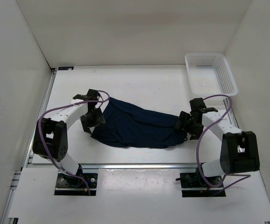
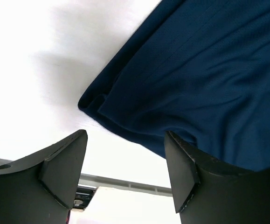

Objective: Fold and stack the shorts
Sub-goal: Fold the shorts

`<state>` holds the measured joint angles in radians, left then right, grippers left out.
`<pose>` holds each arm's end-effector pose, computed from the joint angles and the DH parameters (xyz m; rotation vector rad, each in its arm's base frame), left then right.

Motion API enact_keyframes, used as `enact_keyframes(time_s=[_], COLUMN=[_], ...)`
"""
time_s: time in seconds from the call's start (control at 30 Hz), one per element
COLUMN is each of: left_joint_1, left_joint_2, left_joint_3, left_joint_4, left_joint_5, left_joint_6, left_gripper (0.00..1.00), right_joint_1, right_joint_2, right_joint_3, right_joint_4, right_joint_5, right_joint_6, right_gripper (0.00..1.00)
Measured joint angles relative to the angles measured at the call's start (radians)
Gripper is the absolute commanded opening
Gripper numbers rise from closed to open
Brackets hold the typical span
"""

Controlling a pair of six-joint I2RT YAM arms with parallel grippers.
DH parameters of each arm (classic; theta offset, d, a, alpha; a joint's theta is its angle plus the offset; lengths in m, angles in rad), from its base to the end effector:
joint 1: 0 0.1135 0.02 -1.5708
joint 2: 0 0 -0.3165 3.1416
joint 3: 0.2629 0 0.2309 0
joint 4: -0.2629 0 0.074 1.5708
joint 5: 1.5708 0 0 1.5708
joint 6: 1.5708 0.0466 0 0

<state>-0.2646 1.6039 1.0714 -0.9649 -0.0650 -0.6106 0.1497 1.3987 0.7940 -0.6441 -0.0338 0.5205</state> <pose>0.2535 -0.0656 0.2482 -0.5281 3.0012 0.0423 0.2188 0.0346 0.2336 0.5162 2.7947 0.1971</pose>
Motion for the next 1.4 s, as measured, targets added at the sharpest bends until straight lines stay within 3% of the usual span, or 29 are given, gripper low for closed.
enact_keyframes(time_s=[0.1, 0.2, 0.23, 0.3, 0.33, 0.47, 0.5, 0.7, 1.0, 1.17, 1.4], left_joint_1=[0.012, 0.042, 0.054, 0.071, 0.080, 0.099, 0.100, 0.086, -0.067, -0.109, -0.080], left_joint_2=[0.017, 0.058, 0.080, 0.141, 0.176, 0.301, 0.328, 0.382, 0.324, 0.271, 0.243], left_joint_3=[0.047, 0.126, 0.156, 0.220, 0.248, 0.315, 0.320, 0.318, 0.215, 0.144, 0.108], left_joint_4=[-0.006, -0.008, -0.006, -0.001, 0.006, 0.022, 0.026, 0.037, 0.088, 0.090, 0.094], left_joint_5=[0.000, -0.005, -0.006, -0.008, -0.010, -0.011, -0.010, 0.021, 0.076, 0.104, 0.106], left_joint_6=[0.000, -0.004, -0.006, -0.008, -0.008, -0.009, -0.010, -0.013, -0.060, -0.095, -0.101], left_gripper=[0.78, 0.75, 0.75, 0.73, 0.73, 0.71, 0.70, 0.65, 0.60, 0.65, 0.64], right_joint_1=[0.000, 0.008, 0.014, 0.023, 0.026, 0.029, 0.029, 0.031, 0.056, 0.134, 0.283], right_joint_2=[0.042, 0.050, 0.052, 0.059, 0.064, 0.068, 0.070, 0.093, 0.100, 0.120, 0.191], right_joint_3=[-0.029, -0.032, -0.032, -0.036, -0.035, -0.029, -0.024, 0.039, 0.272, 0.451, 0.609], right_joint_4=[0.056, 0.084, 0.094, 0.117, 0.122, 0.133, 0.130, 0.069, -0.111, -0.218, -0.340], right_joint_5=[-0.023, -0.018, -0.013, -0.006, -0.005, -0.001, 0.007, 0.093, 0.264, 0.354, 0.451], right_joint_6=[0.005, 0.018, 0.021, 0.024, 0.026, 0.035, 0.038, 0.014, -0.059, -0.092, -0.106], right_gripper=[0.91, 0.74, 0.60, 0.47, 0.31, 0.03, 0.00, 0.00, 0.00, 0.00, 0.00])
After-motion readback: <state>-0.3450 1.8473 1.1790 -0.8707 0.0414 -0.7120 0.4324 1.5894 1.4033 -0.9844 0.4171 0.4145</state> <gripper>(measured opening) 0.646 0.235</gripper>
